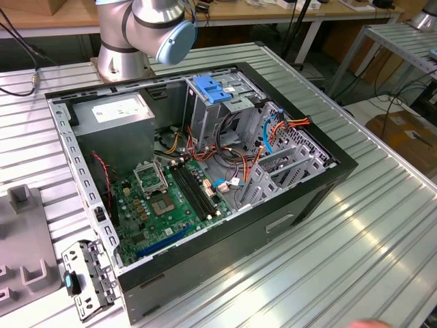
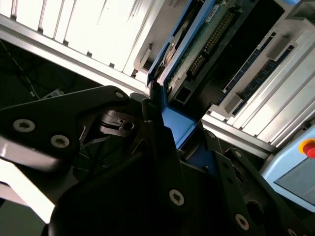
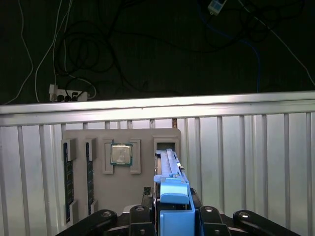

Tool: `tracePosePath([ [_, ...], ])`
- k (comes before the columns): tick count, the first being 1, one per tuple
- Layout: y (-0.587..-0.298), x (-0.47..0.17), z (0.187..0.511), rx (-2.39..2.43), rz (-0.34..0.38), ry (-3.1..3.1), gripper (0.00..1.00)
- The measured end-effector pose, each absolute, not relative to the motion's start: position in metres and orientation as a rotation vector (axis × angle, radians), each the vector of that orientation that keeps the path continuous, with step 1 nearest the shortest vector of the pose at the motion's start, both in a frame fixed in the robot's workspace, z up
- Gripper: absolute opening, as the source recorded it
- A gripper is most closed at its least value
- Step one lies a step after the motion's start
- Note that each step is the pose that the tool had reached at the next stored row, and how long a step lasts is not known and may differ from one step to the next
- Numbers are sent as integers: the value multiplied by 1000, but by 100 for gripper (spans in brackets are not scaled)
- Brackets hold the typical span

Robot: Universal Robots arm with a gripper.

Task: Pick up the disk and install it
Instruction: 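Pick up the disk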

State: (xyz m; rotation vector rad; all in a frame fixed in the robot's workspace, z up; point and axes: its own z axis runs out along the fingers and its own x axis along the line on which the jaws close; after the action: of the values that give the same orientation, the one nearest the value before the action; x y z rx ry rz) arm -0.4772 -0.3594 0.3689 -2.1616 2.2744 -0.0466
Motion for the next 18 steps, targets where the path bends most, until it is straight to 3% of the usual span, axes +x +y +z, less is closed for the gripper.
tracePosePath([
  [18,-359,-477,377,-2162,-46,2275,37],
])
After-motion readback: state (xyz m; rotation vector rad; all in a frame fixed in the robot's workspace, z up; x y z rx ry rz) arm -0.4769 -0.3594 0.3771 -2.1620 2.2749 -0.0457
